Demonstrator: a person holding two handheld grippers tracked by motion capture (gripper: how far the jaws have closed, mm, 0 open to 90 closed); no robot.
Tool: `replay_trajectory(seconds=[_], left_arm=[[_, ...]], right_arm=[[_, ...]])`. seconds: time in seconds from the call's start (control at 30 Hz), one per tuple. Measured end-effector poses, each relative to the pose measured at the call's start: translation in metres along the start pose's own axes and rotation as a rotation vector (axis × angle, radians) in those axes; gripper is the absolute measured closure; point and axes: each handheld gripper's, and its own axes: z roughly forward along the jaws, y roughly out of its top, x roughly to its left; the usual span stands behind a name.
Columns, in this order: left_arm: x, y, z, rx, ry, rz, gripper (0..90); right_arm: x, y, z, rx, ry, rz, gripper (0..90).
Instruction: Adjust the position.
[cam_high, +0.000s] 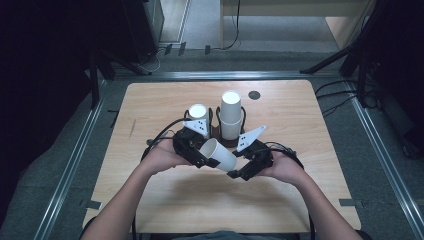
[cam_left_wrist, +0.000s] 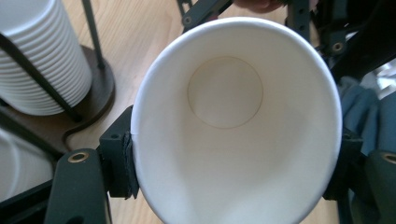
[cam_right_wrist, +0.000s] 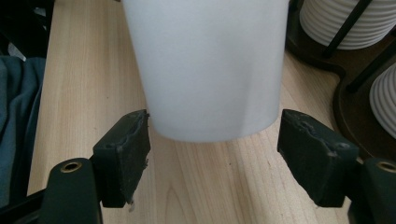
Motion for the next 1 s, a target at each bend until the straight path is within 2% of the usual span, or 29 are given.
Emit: replay_trajectory(seconds=[0.13,0.23,0.33,0.37,0.43,0.7,0.83,0.9,1.0], left_arm=[[-0.002,0.005,0.001,0.036,0.019,0.023,26.4],[-0.005,0.007,0.004,0.080,0.040,0.049,26.4],[-0.008,0.008,0.011,0.137,0.080,0.086,26.3],[-0.008,0.008,0.011,0.137,0.080,0.086,26.2],[-0.009,0.009,0.016,0.170,0.085,0.096,26.2],[-0.012,0.011,0.022,0.190,0.084,0.106,25.7],[-0.014,0.012,0.023,0.183,0.070,0.114,25.6],[-0.015,0.012,0.025,0.190,0.055,0.111,25.3],[-0.013,0.011,0.025,0.173,0.044,0.099,23.2]], right_arm=[[0.000,0.000,0.002,0.002,-0.007,-0.002,25.7],[0.000,0.000,0.003,-0.001,-0.008,0.000,25.7],[0.000,0.001,0.003,0.000,-0.011,0.002,25.6],[0.000,0.001,0.004,-0.001,-0.014,-0.001,25.7],[0.001,0.001,0.005,0.000,-0.020,-0.006,25.6],[0.005,0.005,0.014,-0.005,-0.028,-0.025,28.4],[0.007,0.007,0.018,-0.006,-0.002,-0.030,32.2],[0.008,0.007,0.019,0.001,0.008,-0.034,33.4],[0.008,0.007,0.019,0.006,0.033,-0.033,33.7]])
